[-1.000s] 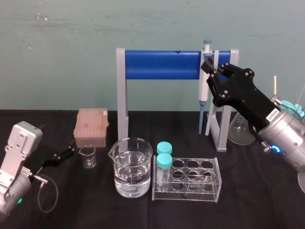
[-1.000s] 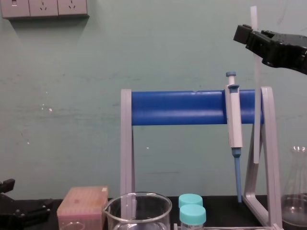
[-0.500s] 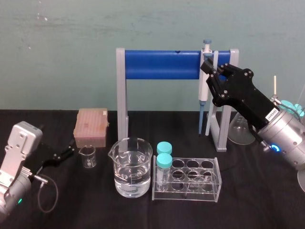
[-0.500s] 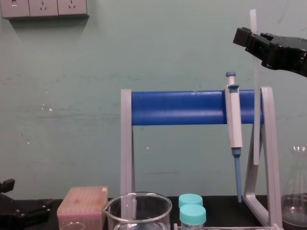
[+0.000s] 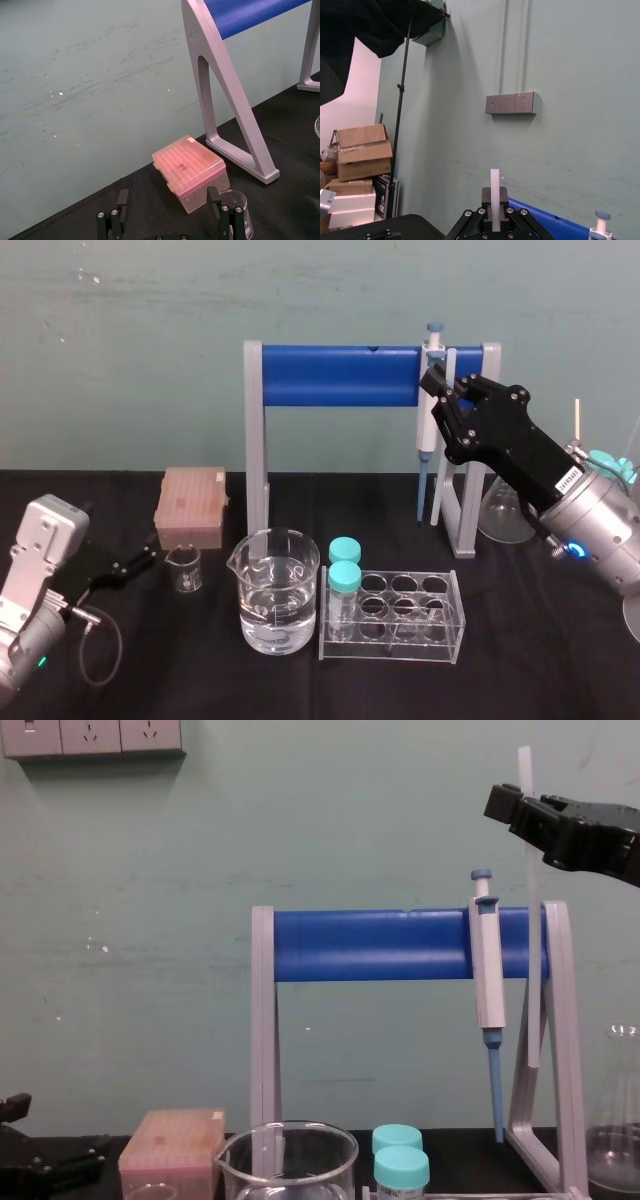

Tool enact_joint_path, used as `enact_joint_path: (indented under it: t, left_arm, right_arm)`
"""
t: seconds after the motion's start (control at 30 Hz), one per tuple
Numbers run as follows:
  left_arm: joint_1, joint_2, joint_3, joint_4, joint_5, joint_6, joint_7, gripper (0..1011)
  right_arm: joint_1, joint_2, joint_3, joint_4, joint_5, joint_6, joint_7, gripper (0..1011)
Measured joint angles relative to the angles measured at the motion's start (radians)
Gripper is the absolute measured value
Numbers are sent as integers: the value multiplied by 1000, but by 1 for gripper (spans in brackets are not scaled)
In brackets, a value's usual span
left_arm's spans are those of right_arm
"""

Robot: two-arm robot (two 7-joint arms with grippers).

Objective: Pick up the stirring rod with one hand, then place it down.

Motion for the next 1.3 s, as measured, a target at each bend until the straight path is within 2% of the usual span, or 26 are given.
enact_joint_path:
  t: [0.5, 0.67, 1.0, 1.3]
  left_arm:
    - [0, 0, 0, 0, 0, 0, 0, 1000]
    - [0, 0, 0, 0, 0, 0, 0, 1000]
    - [0, 0, 0, 0, 0, 0, 0, 1000]
    - [0, 0, 0, 0, 0, 0, 0, 1000]
  right_arm:
    - [1, -1, -4, 5, 7, 3, 5, 70]
    - [1, -3, -7, 16, 30, 4, 23, 70]
    - [-14, -5, -38, 114, 85, -48, 122, 70]
    - [-19, -20, -58, 182, 92, -76, 144, 70]
